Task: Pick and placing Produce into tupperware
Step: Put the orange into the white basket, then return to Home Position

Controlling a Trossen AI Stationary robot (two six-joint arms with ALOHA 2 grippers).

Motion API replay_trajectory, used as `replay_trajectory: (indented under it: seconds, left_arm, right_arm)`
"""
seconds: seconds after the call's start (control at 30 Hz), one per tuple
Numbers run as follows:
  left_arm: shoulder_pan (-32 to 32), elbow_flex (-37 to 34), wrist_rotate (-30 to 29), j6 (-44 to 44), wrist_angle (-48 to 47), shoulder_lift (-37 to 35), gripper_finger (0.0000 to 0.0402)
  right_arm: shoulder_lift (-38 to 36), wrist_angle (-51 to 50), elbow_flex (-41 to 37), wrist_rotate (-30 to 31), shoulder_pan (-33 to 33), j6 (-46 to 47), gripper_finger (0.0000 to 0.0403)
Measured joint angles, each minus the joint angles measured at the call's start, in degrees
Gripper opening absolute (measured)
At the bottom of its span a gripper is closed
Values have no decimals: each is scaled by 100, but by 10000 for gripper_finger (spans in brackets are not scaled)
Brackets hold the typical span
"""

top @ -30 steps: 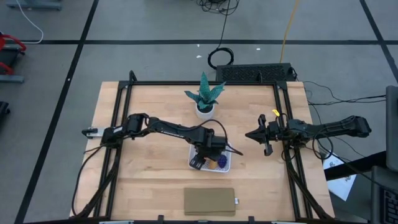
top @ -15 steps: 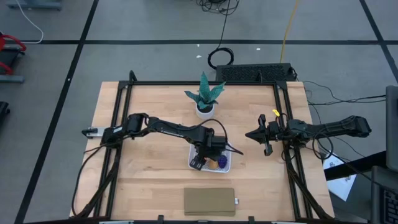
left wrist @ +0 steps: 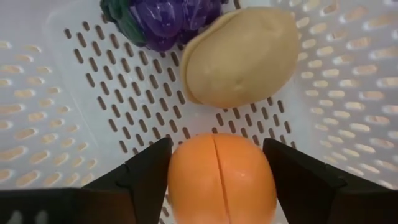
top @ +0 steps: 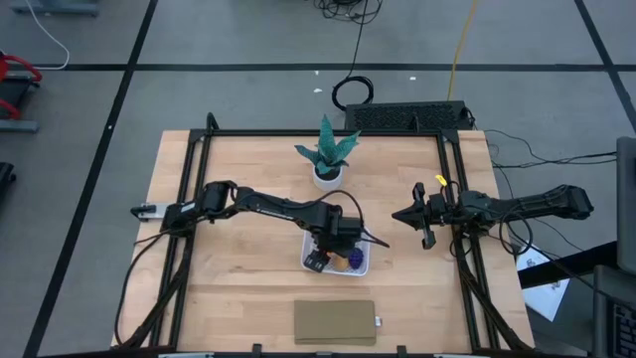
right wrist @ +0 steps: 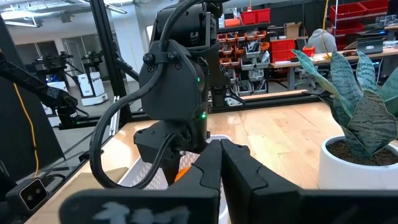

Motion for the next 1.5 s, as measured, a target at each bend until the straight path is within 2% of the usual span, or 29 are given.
replay_trajectory:
  seconds: [0.2, 0.5, 1.1, 1.17, 1.27, 1.5]
  left_arm:
    - [-18, 0, -383, 14, -3, 1, 256]
    - [-17, 177, -400, 9, -347, -11, 255]
    - [-20, 1069, -404, -105, -1065, -22, 251]
    - [-20, 1069, -407, -119, -1092, -22, 238]
    - [-20, 1069, -407, -133, -1104, -22, 198]
    - [-20, 1069, -564, -155, -1286, -22, 59]
  right_arm:
    - [0, 0, 0, 0, 0, 0, 0]
    - [-2, 0, 0, 0, 0, 0, 0]
    - [0, -4, 0, 0, 0, 0, 0]
    - [0, -24, 0, 0, 0, 0, 0]
    - [0, -65, 0, 0, 0, 0, 0]
    - [0, -82, 0, 0, 0, 0, 0]
